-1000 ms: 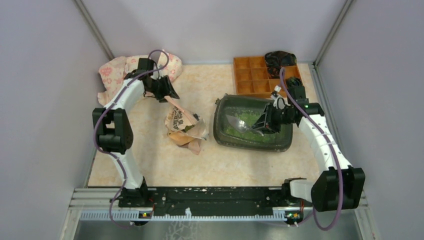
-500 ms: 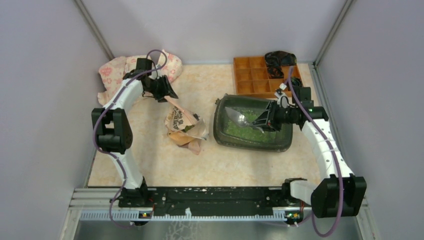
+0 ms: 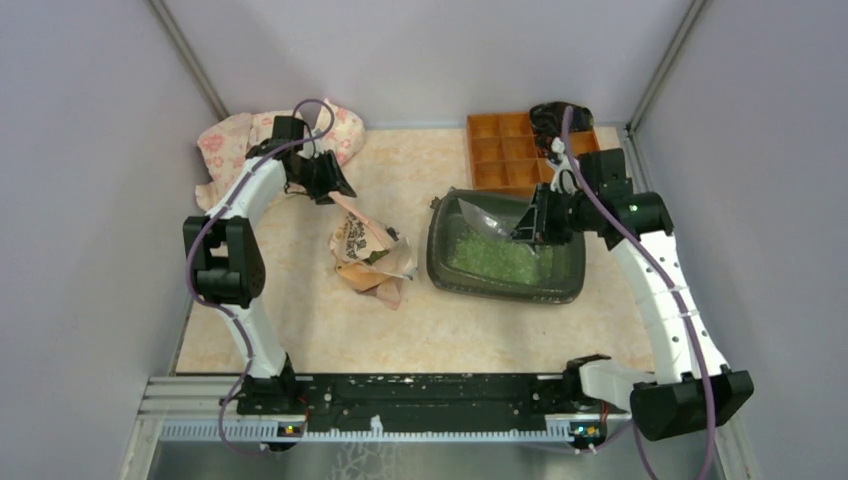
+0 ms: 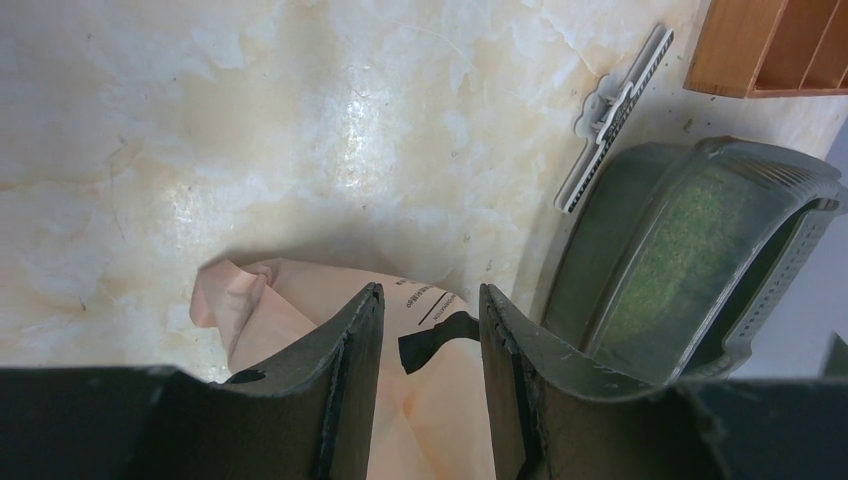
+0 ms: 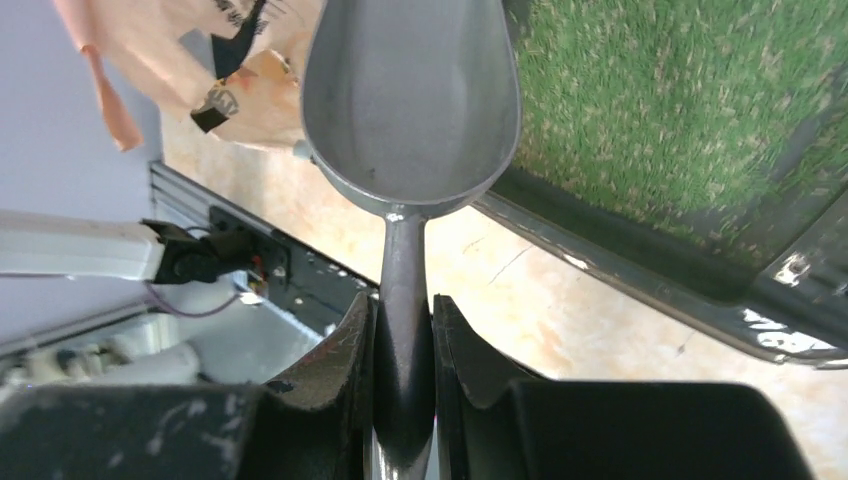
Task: Fill the litter box with clean litter
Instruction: Pour the cat litter into the litter box.
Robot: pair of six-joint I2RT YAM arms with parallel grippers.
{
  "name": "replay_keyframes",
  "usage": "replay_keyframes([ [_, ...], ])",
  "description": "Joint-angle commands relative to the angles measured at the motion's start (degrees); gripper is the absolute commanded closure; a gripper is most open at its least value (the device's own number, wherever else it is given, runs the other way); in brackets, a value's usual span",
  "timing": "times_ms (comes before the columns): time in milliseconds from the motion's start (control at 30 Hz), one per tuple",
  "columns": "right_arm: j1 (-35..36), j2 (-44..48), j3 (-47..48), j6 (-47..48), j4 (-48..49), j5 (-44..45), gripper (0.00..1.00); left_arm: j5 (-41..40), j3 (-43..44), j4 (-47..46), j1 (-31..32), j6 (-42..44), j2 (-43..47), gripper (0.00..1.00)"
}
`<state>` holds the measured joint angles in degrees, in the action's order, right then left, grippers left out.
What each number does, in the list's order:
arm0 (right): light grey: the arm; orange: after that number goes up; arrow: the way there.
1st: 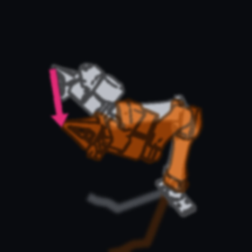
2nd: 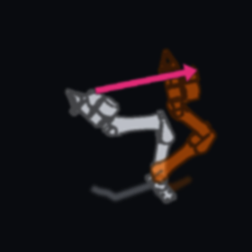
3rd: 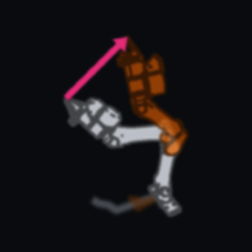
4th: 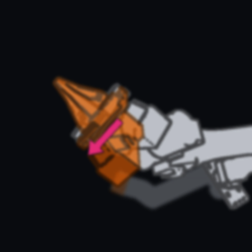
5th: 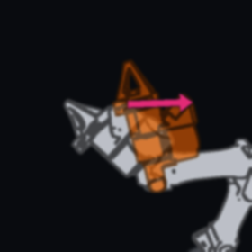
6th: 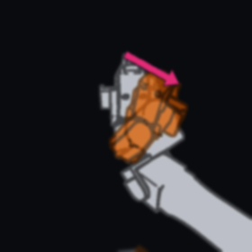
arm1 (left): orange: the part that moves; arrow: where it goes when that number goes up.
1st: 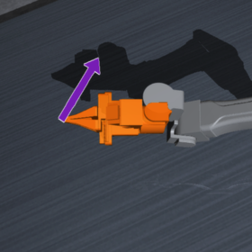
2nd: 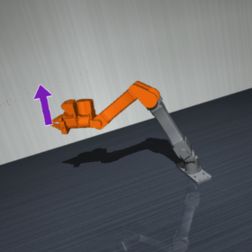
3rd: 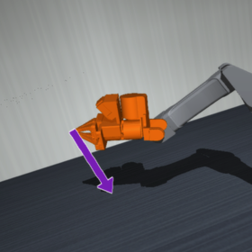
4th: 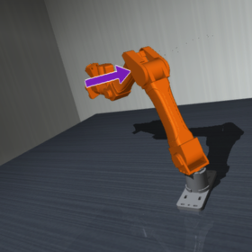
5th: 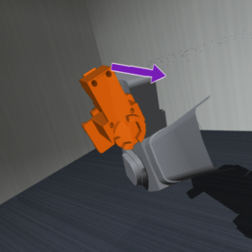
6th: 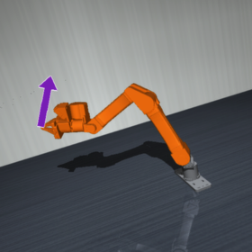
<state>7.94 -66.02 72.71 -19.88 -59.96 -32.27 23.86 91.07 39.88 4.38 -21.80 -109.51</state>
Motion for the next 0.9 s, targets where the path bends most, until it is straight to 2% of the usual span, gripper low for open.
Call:
replay_keyframes([
  [0,10.20,1.65,9.72,5.55,-7.08,10.88,1.00,-1.02,2.44,0.36,-0.32,0.53,-0.40,0.54],
  [100,20.82,1.93,12.22,5.41,-9.78,23.47,1.00,-1.51,2.75,0.66,-0.34,0.53,-0.47,0.54],
  [300,28.68,4.15,11.41,4.92,-10.83,37.08,1.00,-2.60,3.21,1.21,-0.25,0.44,-0.44,0.54],
  [533,34.57,2.74,12.92,8.27,-8.56,36.24,1.00,-3.81,3.33,1.73,-0.25,0.30,-0.96,0.54],
  [767,47.86,-5.19,19.79,10.38,-9.54,42.57,1.00,-5.37,1.79,1.87,-0.30,0.21,-0.64,0.54],
  [867,51.40,-7.12,21.76,11.42,-8.90,45.77,1.00,-5.64,1.50,2.04,-0.49,0.42,-0.37,0.54],
])
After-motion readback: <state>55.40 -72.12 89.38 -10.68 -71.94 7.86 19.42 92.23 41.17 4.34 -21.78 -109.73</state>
